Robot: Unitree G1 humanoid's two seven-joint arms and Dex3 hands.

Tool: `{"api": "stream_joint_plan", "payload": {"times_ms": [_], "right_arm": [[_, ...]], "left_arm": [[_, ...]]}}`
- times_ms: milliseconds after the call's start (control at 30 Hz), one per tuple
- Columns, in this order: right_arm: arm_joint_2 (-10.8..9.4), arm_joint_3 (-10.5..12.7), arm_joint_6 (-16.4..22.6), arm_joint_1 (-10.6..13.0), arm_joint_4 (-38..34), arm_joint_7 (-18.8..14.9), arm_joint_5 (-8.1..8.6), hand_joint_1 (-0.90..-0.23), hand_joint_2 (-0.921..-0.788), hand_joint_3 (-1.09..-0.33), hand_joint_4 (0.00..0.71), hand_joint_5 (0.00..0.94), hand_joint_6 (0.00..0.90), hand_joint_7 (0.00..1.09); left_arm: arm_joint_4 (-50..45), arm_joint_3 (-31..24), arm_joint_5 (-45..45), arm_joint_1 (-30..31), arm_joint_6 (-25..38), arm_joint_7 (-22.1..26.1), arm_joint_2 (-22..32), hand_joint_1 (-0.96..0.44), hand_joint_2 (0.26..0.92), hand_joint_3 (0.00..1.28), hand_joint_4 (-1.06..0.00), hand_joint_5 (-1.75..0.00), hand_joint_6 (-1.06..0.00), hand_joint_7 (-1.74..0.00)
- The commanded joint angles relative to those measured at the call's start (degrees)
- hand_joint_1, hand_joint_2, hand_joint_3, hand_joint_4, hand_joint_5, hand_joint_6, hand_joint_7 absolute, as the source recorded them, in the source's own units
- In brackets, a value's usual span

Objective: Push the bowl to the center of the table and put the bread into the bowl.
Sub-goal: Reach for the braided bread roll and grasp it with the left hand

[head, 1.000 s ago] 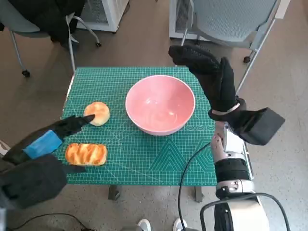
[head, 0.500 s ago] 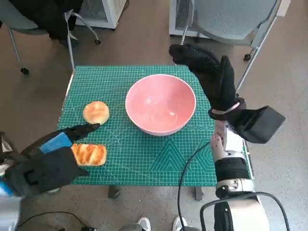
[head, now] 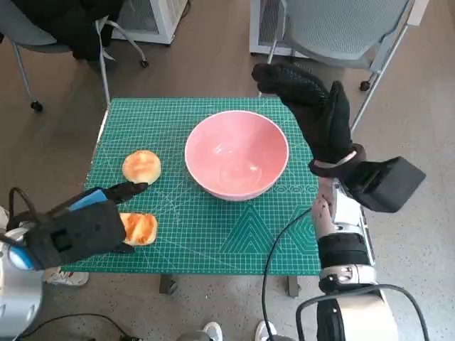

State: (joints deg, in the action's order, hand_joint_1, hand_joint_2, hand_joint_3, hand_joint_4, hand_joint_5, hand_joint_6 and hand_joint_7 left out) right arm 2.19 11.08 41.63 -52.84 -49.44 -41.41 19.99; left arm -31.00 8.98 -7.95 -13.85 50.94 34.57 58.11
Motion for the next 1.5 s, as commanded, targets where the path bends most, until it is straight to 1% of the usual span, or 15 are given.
{"api": "stream_joint_plan", "payload": {"times_ms": [33,200,467,700,933,1300,1400,1500], "right_arm": [[0.3,-0.1,-0.36,1.27,-0.07,-0.49,0.02,-0.74,-0.921,-0.844,0.036,0.001,0.031,0.16],[0.31,-0.06,-0.38,1.28,-0.02,-0.7,0.2,-0.74,-0.921,-0.843,0.037,0.001,0.028,0.17],[0.26,-0.05,-0.43,1.44,0.33,-0.9,0.36,-0.741,-0.921,-0.843,0.037,0.001,0.022,0.18],[0.24,-0.12,-0.59,1.56,0.91,-0.79,0.3,-0.742,-0.921,-0.844,0.036,0.0,0.016,0.19],[0.28,-0.22,-0.56,1.53,1.0,-0.57,0.05,-0.748,-0.921,-0.845,0.035,0.0,0.009,0.2],[0.33,-0.27,-0.91,1.48,1.21,-0.64,0.11,-0.753,-0.921,-0.847,0.035,0.0,0.0,0.22],[0.37,-0.27,-1.01,1.52,1.36,-0.69,0.16,-0.753,-0.921,-0.848,0.035,0.0,-0.001,0.22],[0.46,-0.22,-1.1,1.57,1.52,-0.73,0.22,-0.753,-0.921,-0.849,0.035,0.0,-0.001,0.22]], "left_arm": [[3.59,2.57,-1.7,-2.21,-0.86,0.72,-0.42,-0.17,0.7,0.0,-0.15,0.0,-0.33,0.0],[7.45,5.56,-3.65,-4.18,-1.0,1.18,-0.89,-0.18,0.702,0.0,-0.15,0.0,-0.32,0.0],[10.89,9.27,-6.36,-6.37,-0.47,2.88,-1.42,-0.22,0.703,0.0,-0.14,0.0,-0.32,0.0],[13.08,10.94,-7.71,-7.31,-0.02,3.97,-2.1,-0.22,0.704,0.0,-0.15,0.0,-0.33,-0.01],[15.27,11.6,-8.83,-7.24,-0.37,3.96,-3.48,-0.21,0.706,0.0,-0.17,-0.01,-0.35,-0.01],[17.01,13.57,-11.21,-7.05,-0.14,3.97,-5.21,-0.17,0.71,0.0,-0.23,-0.02,-0.38,-0.02],[17.14,14.05,-11.79,-6.91,-0.02,4.05,-5.37,-0.16,0.715,0.01,-0.25,-0.03,-0.4,-0.02],[17.29,14.35,-12.35,-6.72,-0.06,4.03,-5.51,-0.14,0.723,0.01,-0.32,-0.05,-0.43,-0.03]]}}
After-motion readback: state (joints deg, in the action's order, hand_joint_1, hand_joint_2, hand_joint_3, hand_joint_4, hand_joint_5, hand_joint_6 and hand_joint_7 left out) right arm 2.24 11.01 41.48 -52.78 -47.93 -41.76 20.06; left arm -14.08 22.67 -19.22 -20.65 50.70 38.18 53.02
